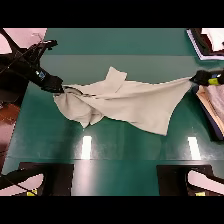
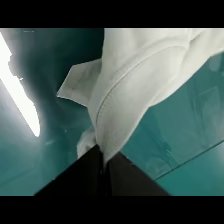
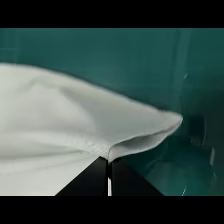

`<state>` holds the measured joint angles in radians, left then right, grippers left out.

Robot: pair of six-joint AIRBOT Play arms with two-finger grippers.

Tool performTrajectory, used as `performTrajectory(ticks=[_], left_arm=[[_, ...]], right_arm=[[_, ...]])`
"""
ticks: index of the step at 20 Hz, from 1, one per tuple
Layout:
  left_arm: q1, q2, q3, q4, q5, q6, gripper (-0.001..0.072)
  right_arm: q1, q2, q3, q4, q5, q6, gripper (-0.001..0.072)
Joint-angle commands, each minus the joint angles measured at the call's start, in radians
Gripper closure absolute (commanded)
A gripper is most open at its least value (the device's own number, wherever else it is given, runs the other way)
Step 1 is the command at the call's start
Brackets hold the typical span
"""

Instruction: Fold the shirts.

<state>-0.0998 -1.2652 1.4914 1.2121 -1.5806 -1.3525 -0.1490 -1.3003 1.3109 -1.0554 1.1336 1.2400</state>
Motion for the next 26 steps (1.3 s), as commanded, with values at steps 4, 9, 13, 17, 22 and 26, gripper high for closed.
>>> performTrajectory(ticks=[4, 9, 13, 17, 22, 26], left_arm=[[0.001, 0.02, -0.039, 0.111, 0.47, -0.006, 0.0677], [0.001, -0.089, -0.039, 0.182, 0.584, -0.101, 0.0094], [0.032, -0.103, -0.033, 0.283, 0.52, -0.11, 0.0079], [0.212, -0.103, -0.091, 0.135, 0.333, -0.105, 0.0079], [0.385, -0.076, -0.383, -0.071, 0.314, -0.017, 0.0079], [0.414, -0.013, -0.618, -0.197, 0.4, 0.071, 0.0079]], right_arm=[[0.039, -0.192, 0.262, -0.01, 0.01, 0.078, 0.0698], [0.08, -0.274, 0.333, -0.009, 0.024, 0.134, 0.0194], [0.062, -0.256, 0.334, -0.009, 0.127, 0.14, 0.0202], [0.049, -0.225, 0.333, -0.01, 0.333, 0.1, 0.0205], [0.056, -0.145, 0.192, -0.009, 0.357, 0.09, 0.0278], [0.055, -0.006, -0.043, -0.009, 0.294, 0.086, 0.0278]])
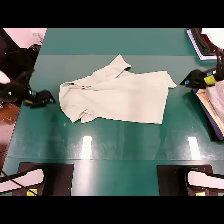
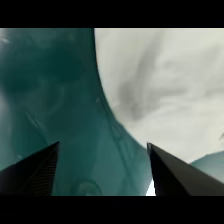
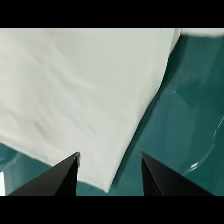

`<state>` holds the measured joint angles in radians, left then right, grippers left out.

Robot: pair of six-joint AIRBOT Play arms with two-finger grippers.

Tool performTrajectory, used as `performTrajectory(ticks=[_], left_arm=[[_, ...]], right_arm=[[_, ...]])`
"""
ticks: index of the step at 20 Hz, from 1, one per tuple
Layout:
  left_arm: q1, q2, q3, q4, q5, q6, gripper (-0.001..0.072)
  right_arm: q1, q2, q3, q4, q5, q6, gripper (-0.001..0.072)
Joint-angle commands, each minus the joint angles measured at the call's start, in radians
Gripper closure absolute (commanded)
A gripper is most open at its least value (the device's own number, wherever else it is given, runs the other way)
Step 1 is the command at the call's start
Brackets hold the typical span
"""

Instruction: Fold the shirts.

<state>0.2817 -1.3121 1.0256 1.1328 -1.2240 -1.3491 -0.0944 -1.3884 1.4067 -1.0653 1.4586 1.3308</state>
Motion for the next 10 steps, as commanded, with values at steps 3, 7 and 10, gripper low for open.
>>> performTrajectory(ticks=[3, 7, 10], left_arm=[[0.033, 0.037, -0.253, -0.265, 0.085, 0.155, 0.0079], [0.033, 0.037, -0.317, -0.352, 0.216, 0.18, 0.0079], [0.032, 0.036, -0.317, -0.426, 0.291, 0.206, 0.008]], right_arm=[[0.001, 0.176, -0.27, 0.001, -0.078, -0.005, 0.0278], [0.001, 0.262, -0.367, 0.001, -0.105, -0.005, 0.0278], [0.001, 0.29, -0.387, 0.001, -0.101, -0.005, 0.0278]])
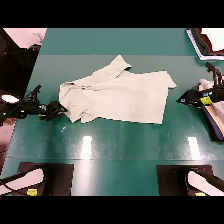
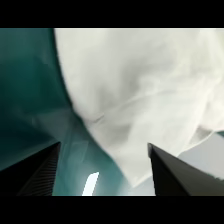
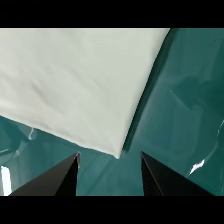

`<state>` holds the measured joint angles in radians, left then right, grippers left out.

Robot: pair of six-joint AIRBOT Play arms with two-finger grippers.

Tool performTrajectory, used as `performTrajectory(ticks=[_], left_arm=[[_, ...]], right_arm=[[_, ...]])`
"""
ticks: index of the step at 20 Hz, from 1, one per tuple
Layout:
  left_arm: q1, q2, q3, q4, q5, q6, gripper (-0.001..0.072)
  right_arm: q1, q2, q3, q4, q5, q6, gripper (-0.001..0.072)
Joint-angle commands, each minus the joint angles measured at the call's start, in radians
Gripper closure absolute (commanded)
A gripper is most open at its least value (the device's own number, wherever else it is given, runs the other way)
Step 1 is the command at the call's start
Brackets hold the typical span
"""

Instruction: Fold the shirts.

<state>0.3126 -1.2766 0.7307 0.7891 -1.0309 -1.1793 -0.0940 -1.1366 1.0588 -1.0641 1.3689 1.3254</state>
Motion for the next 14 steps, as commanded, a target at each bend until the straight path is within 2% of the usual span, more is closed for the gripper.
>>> performTrajectory(ticks=[1, 5, 6, 7, 9, 14], left_arm=[[-0.009, 0.001, -0.023, -0.092, 0.116, 0.036, 0.008], [-0.091, 0.001, -0.022, -0.089, 0.167, 0.035, 0.008], [-0.095, 0.001, -0.022, -0.091, 0.164, 0.023, 0.012], [-0.092, 0.001, -0.021, -0.089, 0.148, 0.007, 0.035], [-0.092, 0.002, 0.0, -0.085, 0.099, 0.009, 0.0675], [-0.092, 0.036, 0.218, -0.076, -0.063, 0.01, 0.0678]], right_arm=[[0.0, 0.04, -0.039, 0.001, -0.01, 0.001, 0.0278], [0.0, 0.039, -0.039, 0.032, -0.008, 0.001, 0.0279], [0.0, 0.039, -0.039, 0.039, -0.005, 0.001, 0.0278], [-0.002, 0.039, -0.039, 0.045, -0.005, 0.001, 0.0278], [-0.002, 0.04, -0.039, 0.043, -0.004, 0.001, 0.0278], [-0.043, 0.04, -0.04, 0.042, 0.047, 0.001, 0.0279]])
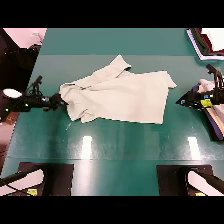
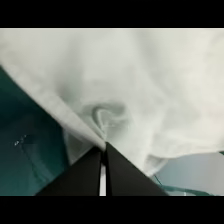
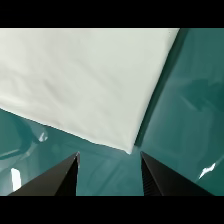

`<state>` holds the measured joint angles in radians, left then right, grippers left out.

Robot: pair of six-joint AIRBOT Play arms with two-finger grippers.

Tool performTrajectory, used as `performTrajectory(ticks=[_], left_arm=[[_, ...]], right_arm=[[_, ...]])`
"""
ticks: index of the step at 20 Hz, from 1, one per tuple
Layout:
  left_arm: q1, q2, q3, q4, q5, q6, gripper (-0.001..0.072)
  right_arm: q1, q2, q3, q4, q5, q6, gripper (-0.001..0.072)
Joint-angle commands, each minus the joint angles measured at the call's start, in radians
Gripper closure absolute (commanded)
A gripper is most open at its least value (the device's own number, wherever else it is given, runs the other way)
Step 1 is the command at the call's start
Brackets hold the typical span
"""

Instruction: Fold the shirts.

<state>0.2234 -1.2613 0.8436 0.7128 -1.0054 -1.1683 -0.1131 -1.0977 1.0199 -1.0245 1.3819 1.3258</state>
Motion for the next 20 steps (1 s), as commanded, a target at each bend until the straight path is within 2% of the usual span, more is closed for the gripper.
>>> performTrajectory(ticks=[1, 4, 6, 9, 17, 18, 20], left_arm=[[-0.003, 0.039, 0.161, 0.001, -0.109, -0.001, 0.0678], [-0.006, 0.079, 0.264, -0.001, -0.139, -0.002, 0.0678], [-0.005, 0.082, 0.278, -0.002, -0.147, -0.002, 0.0678], [-0.006, 0.082, 0.272, 0.005, -0.156, -0.002, 0.0677], [-0.005, 0.082, 0.272, 0.016, -0.179, -0.002, 0.0677], [-0.005, 0.082, 0.272, 0.021, -0.182, -0.002, 0.0677], [-0.005, 0.082, 0.272, 0.023, -0.185, -0.002, 0.0678]], right_arm=[[-0.043, 0.002, -0.014, 0.004, 0.038, 0.0, 0.0278], [-0.089, 0.002, -0.142, 0.005, 0.0, 0.001, 0.0278], [-0.089, 0.0, -0.251, 0.014, -0.076, 0.001, 0.0278], [-0.051, -0.014, -0.379, 0.114, -0.219, -0.003, 0.0278], [0.129, -0.145, -0.402, 0.193, -0.402, -0.011, 0.0284], [0.129, -0.143, -0.402, 0.195, -0.408, -0.011, 0.0341], [0.129, -0.121, -0.402, 0.191, -0.414, -0.013, 0.0666]])
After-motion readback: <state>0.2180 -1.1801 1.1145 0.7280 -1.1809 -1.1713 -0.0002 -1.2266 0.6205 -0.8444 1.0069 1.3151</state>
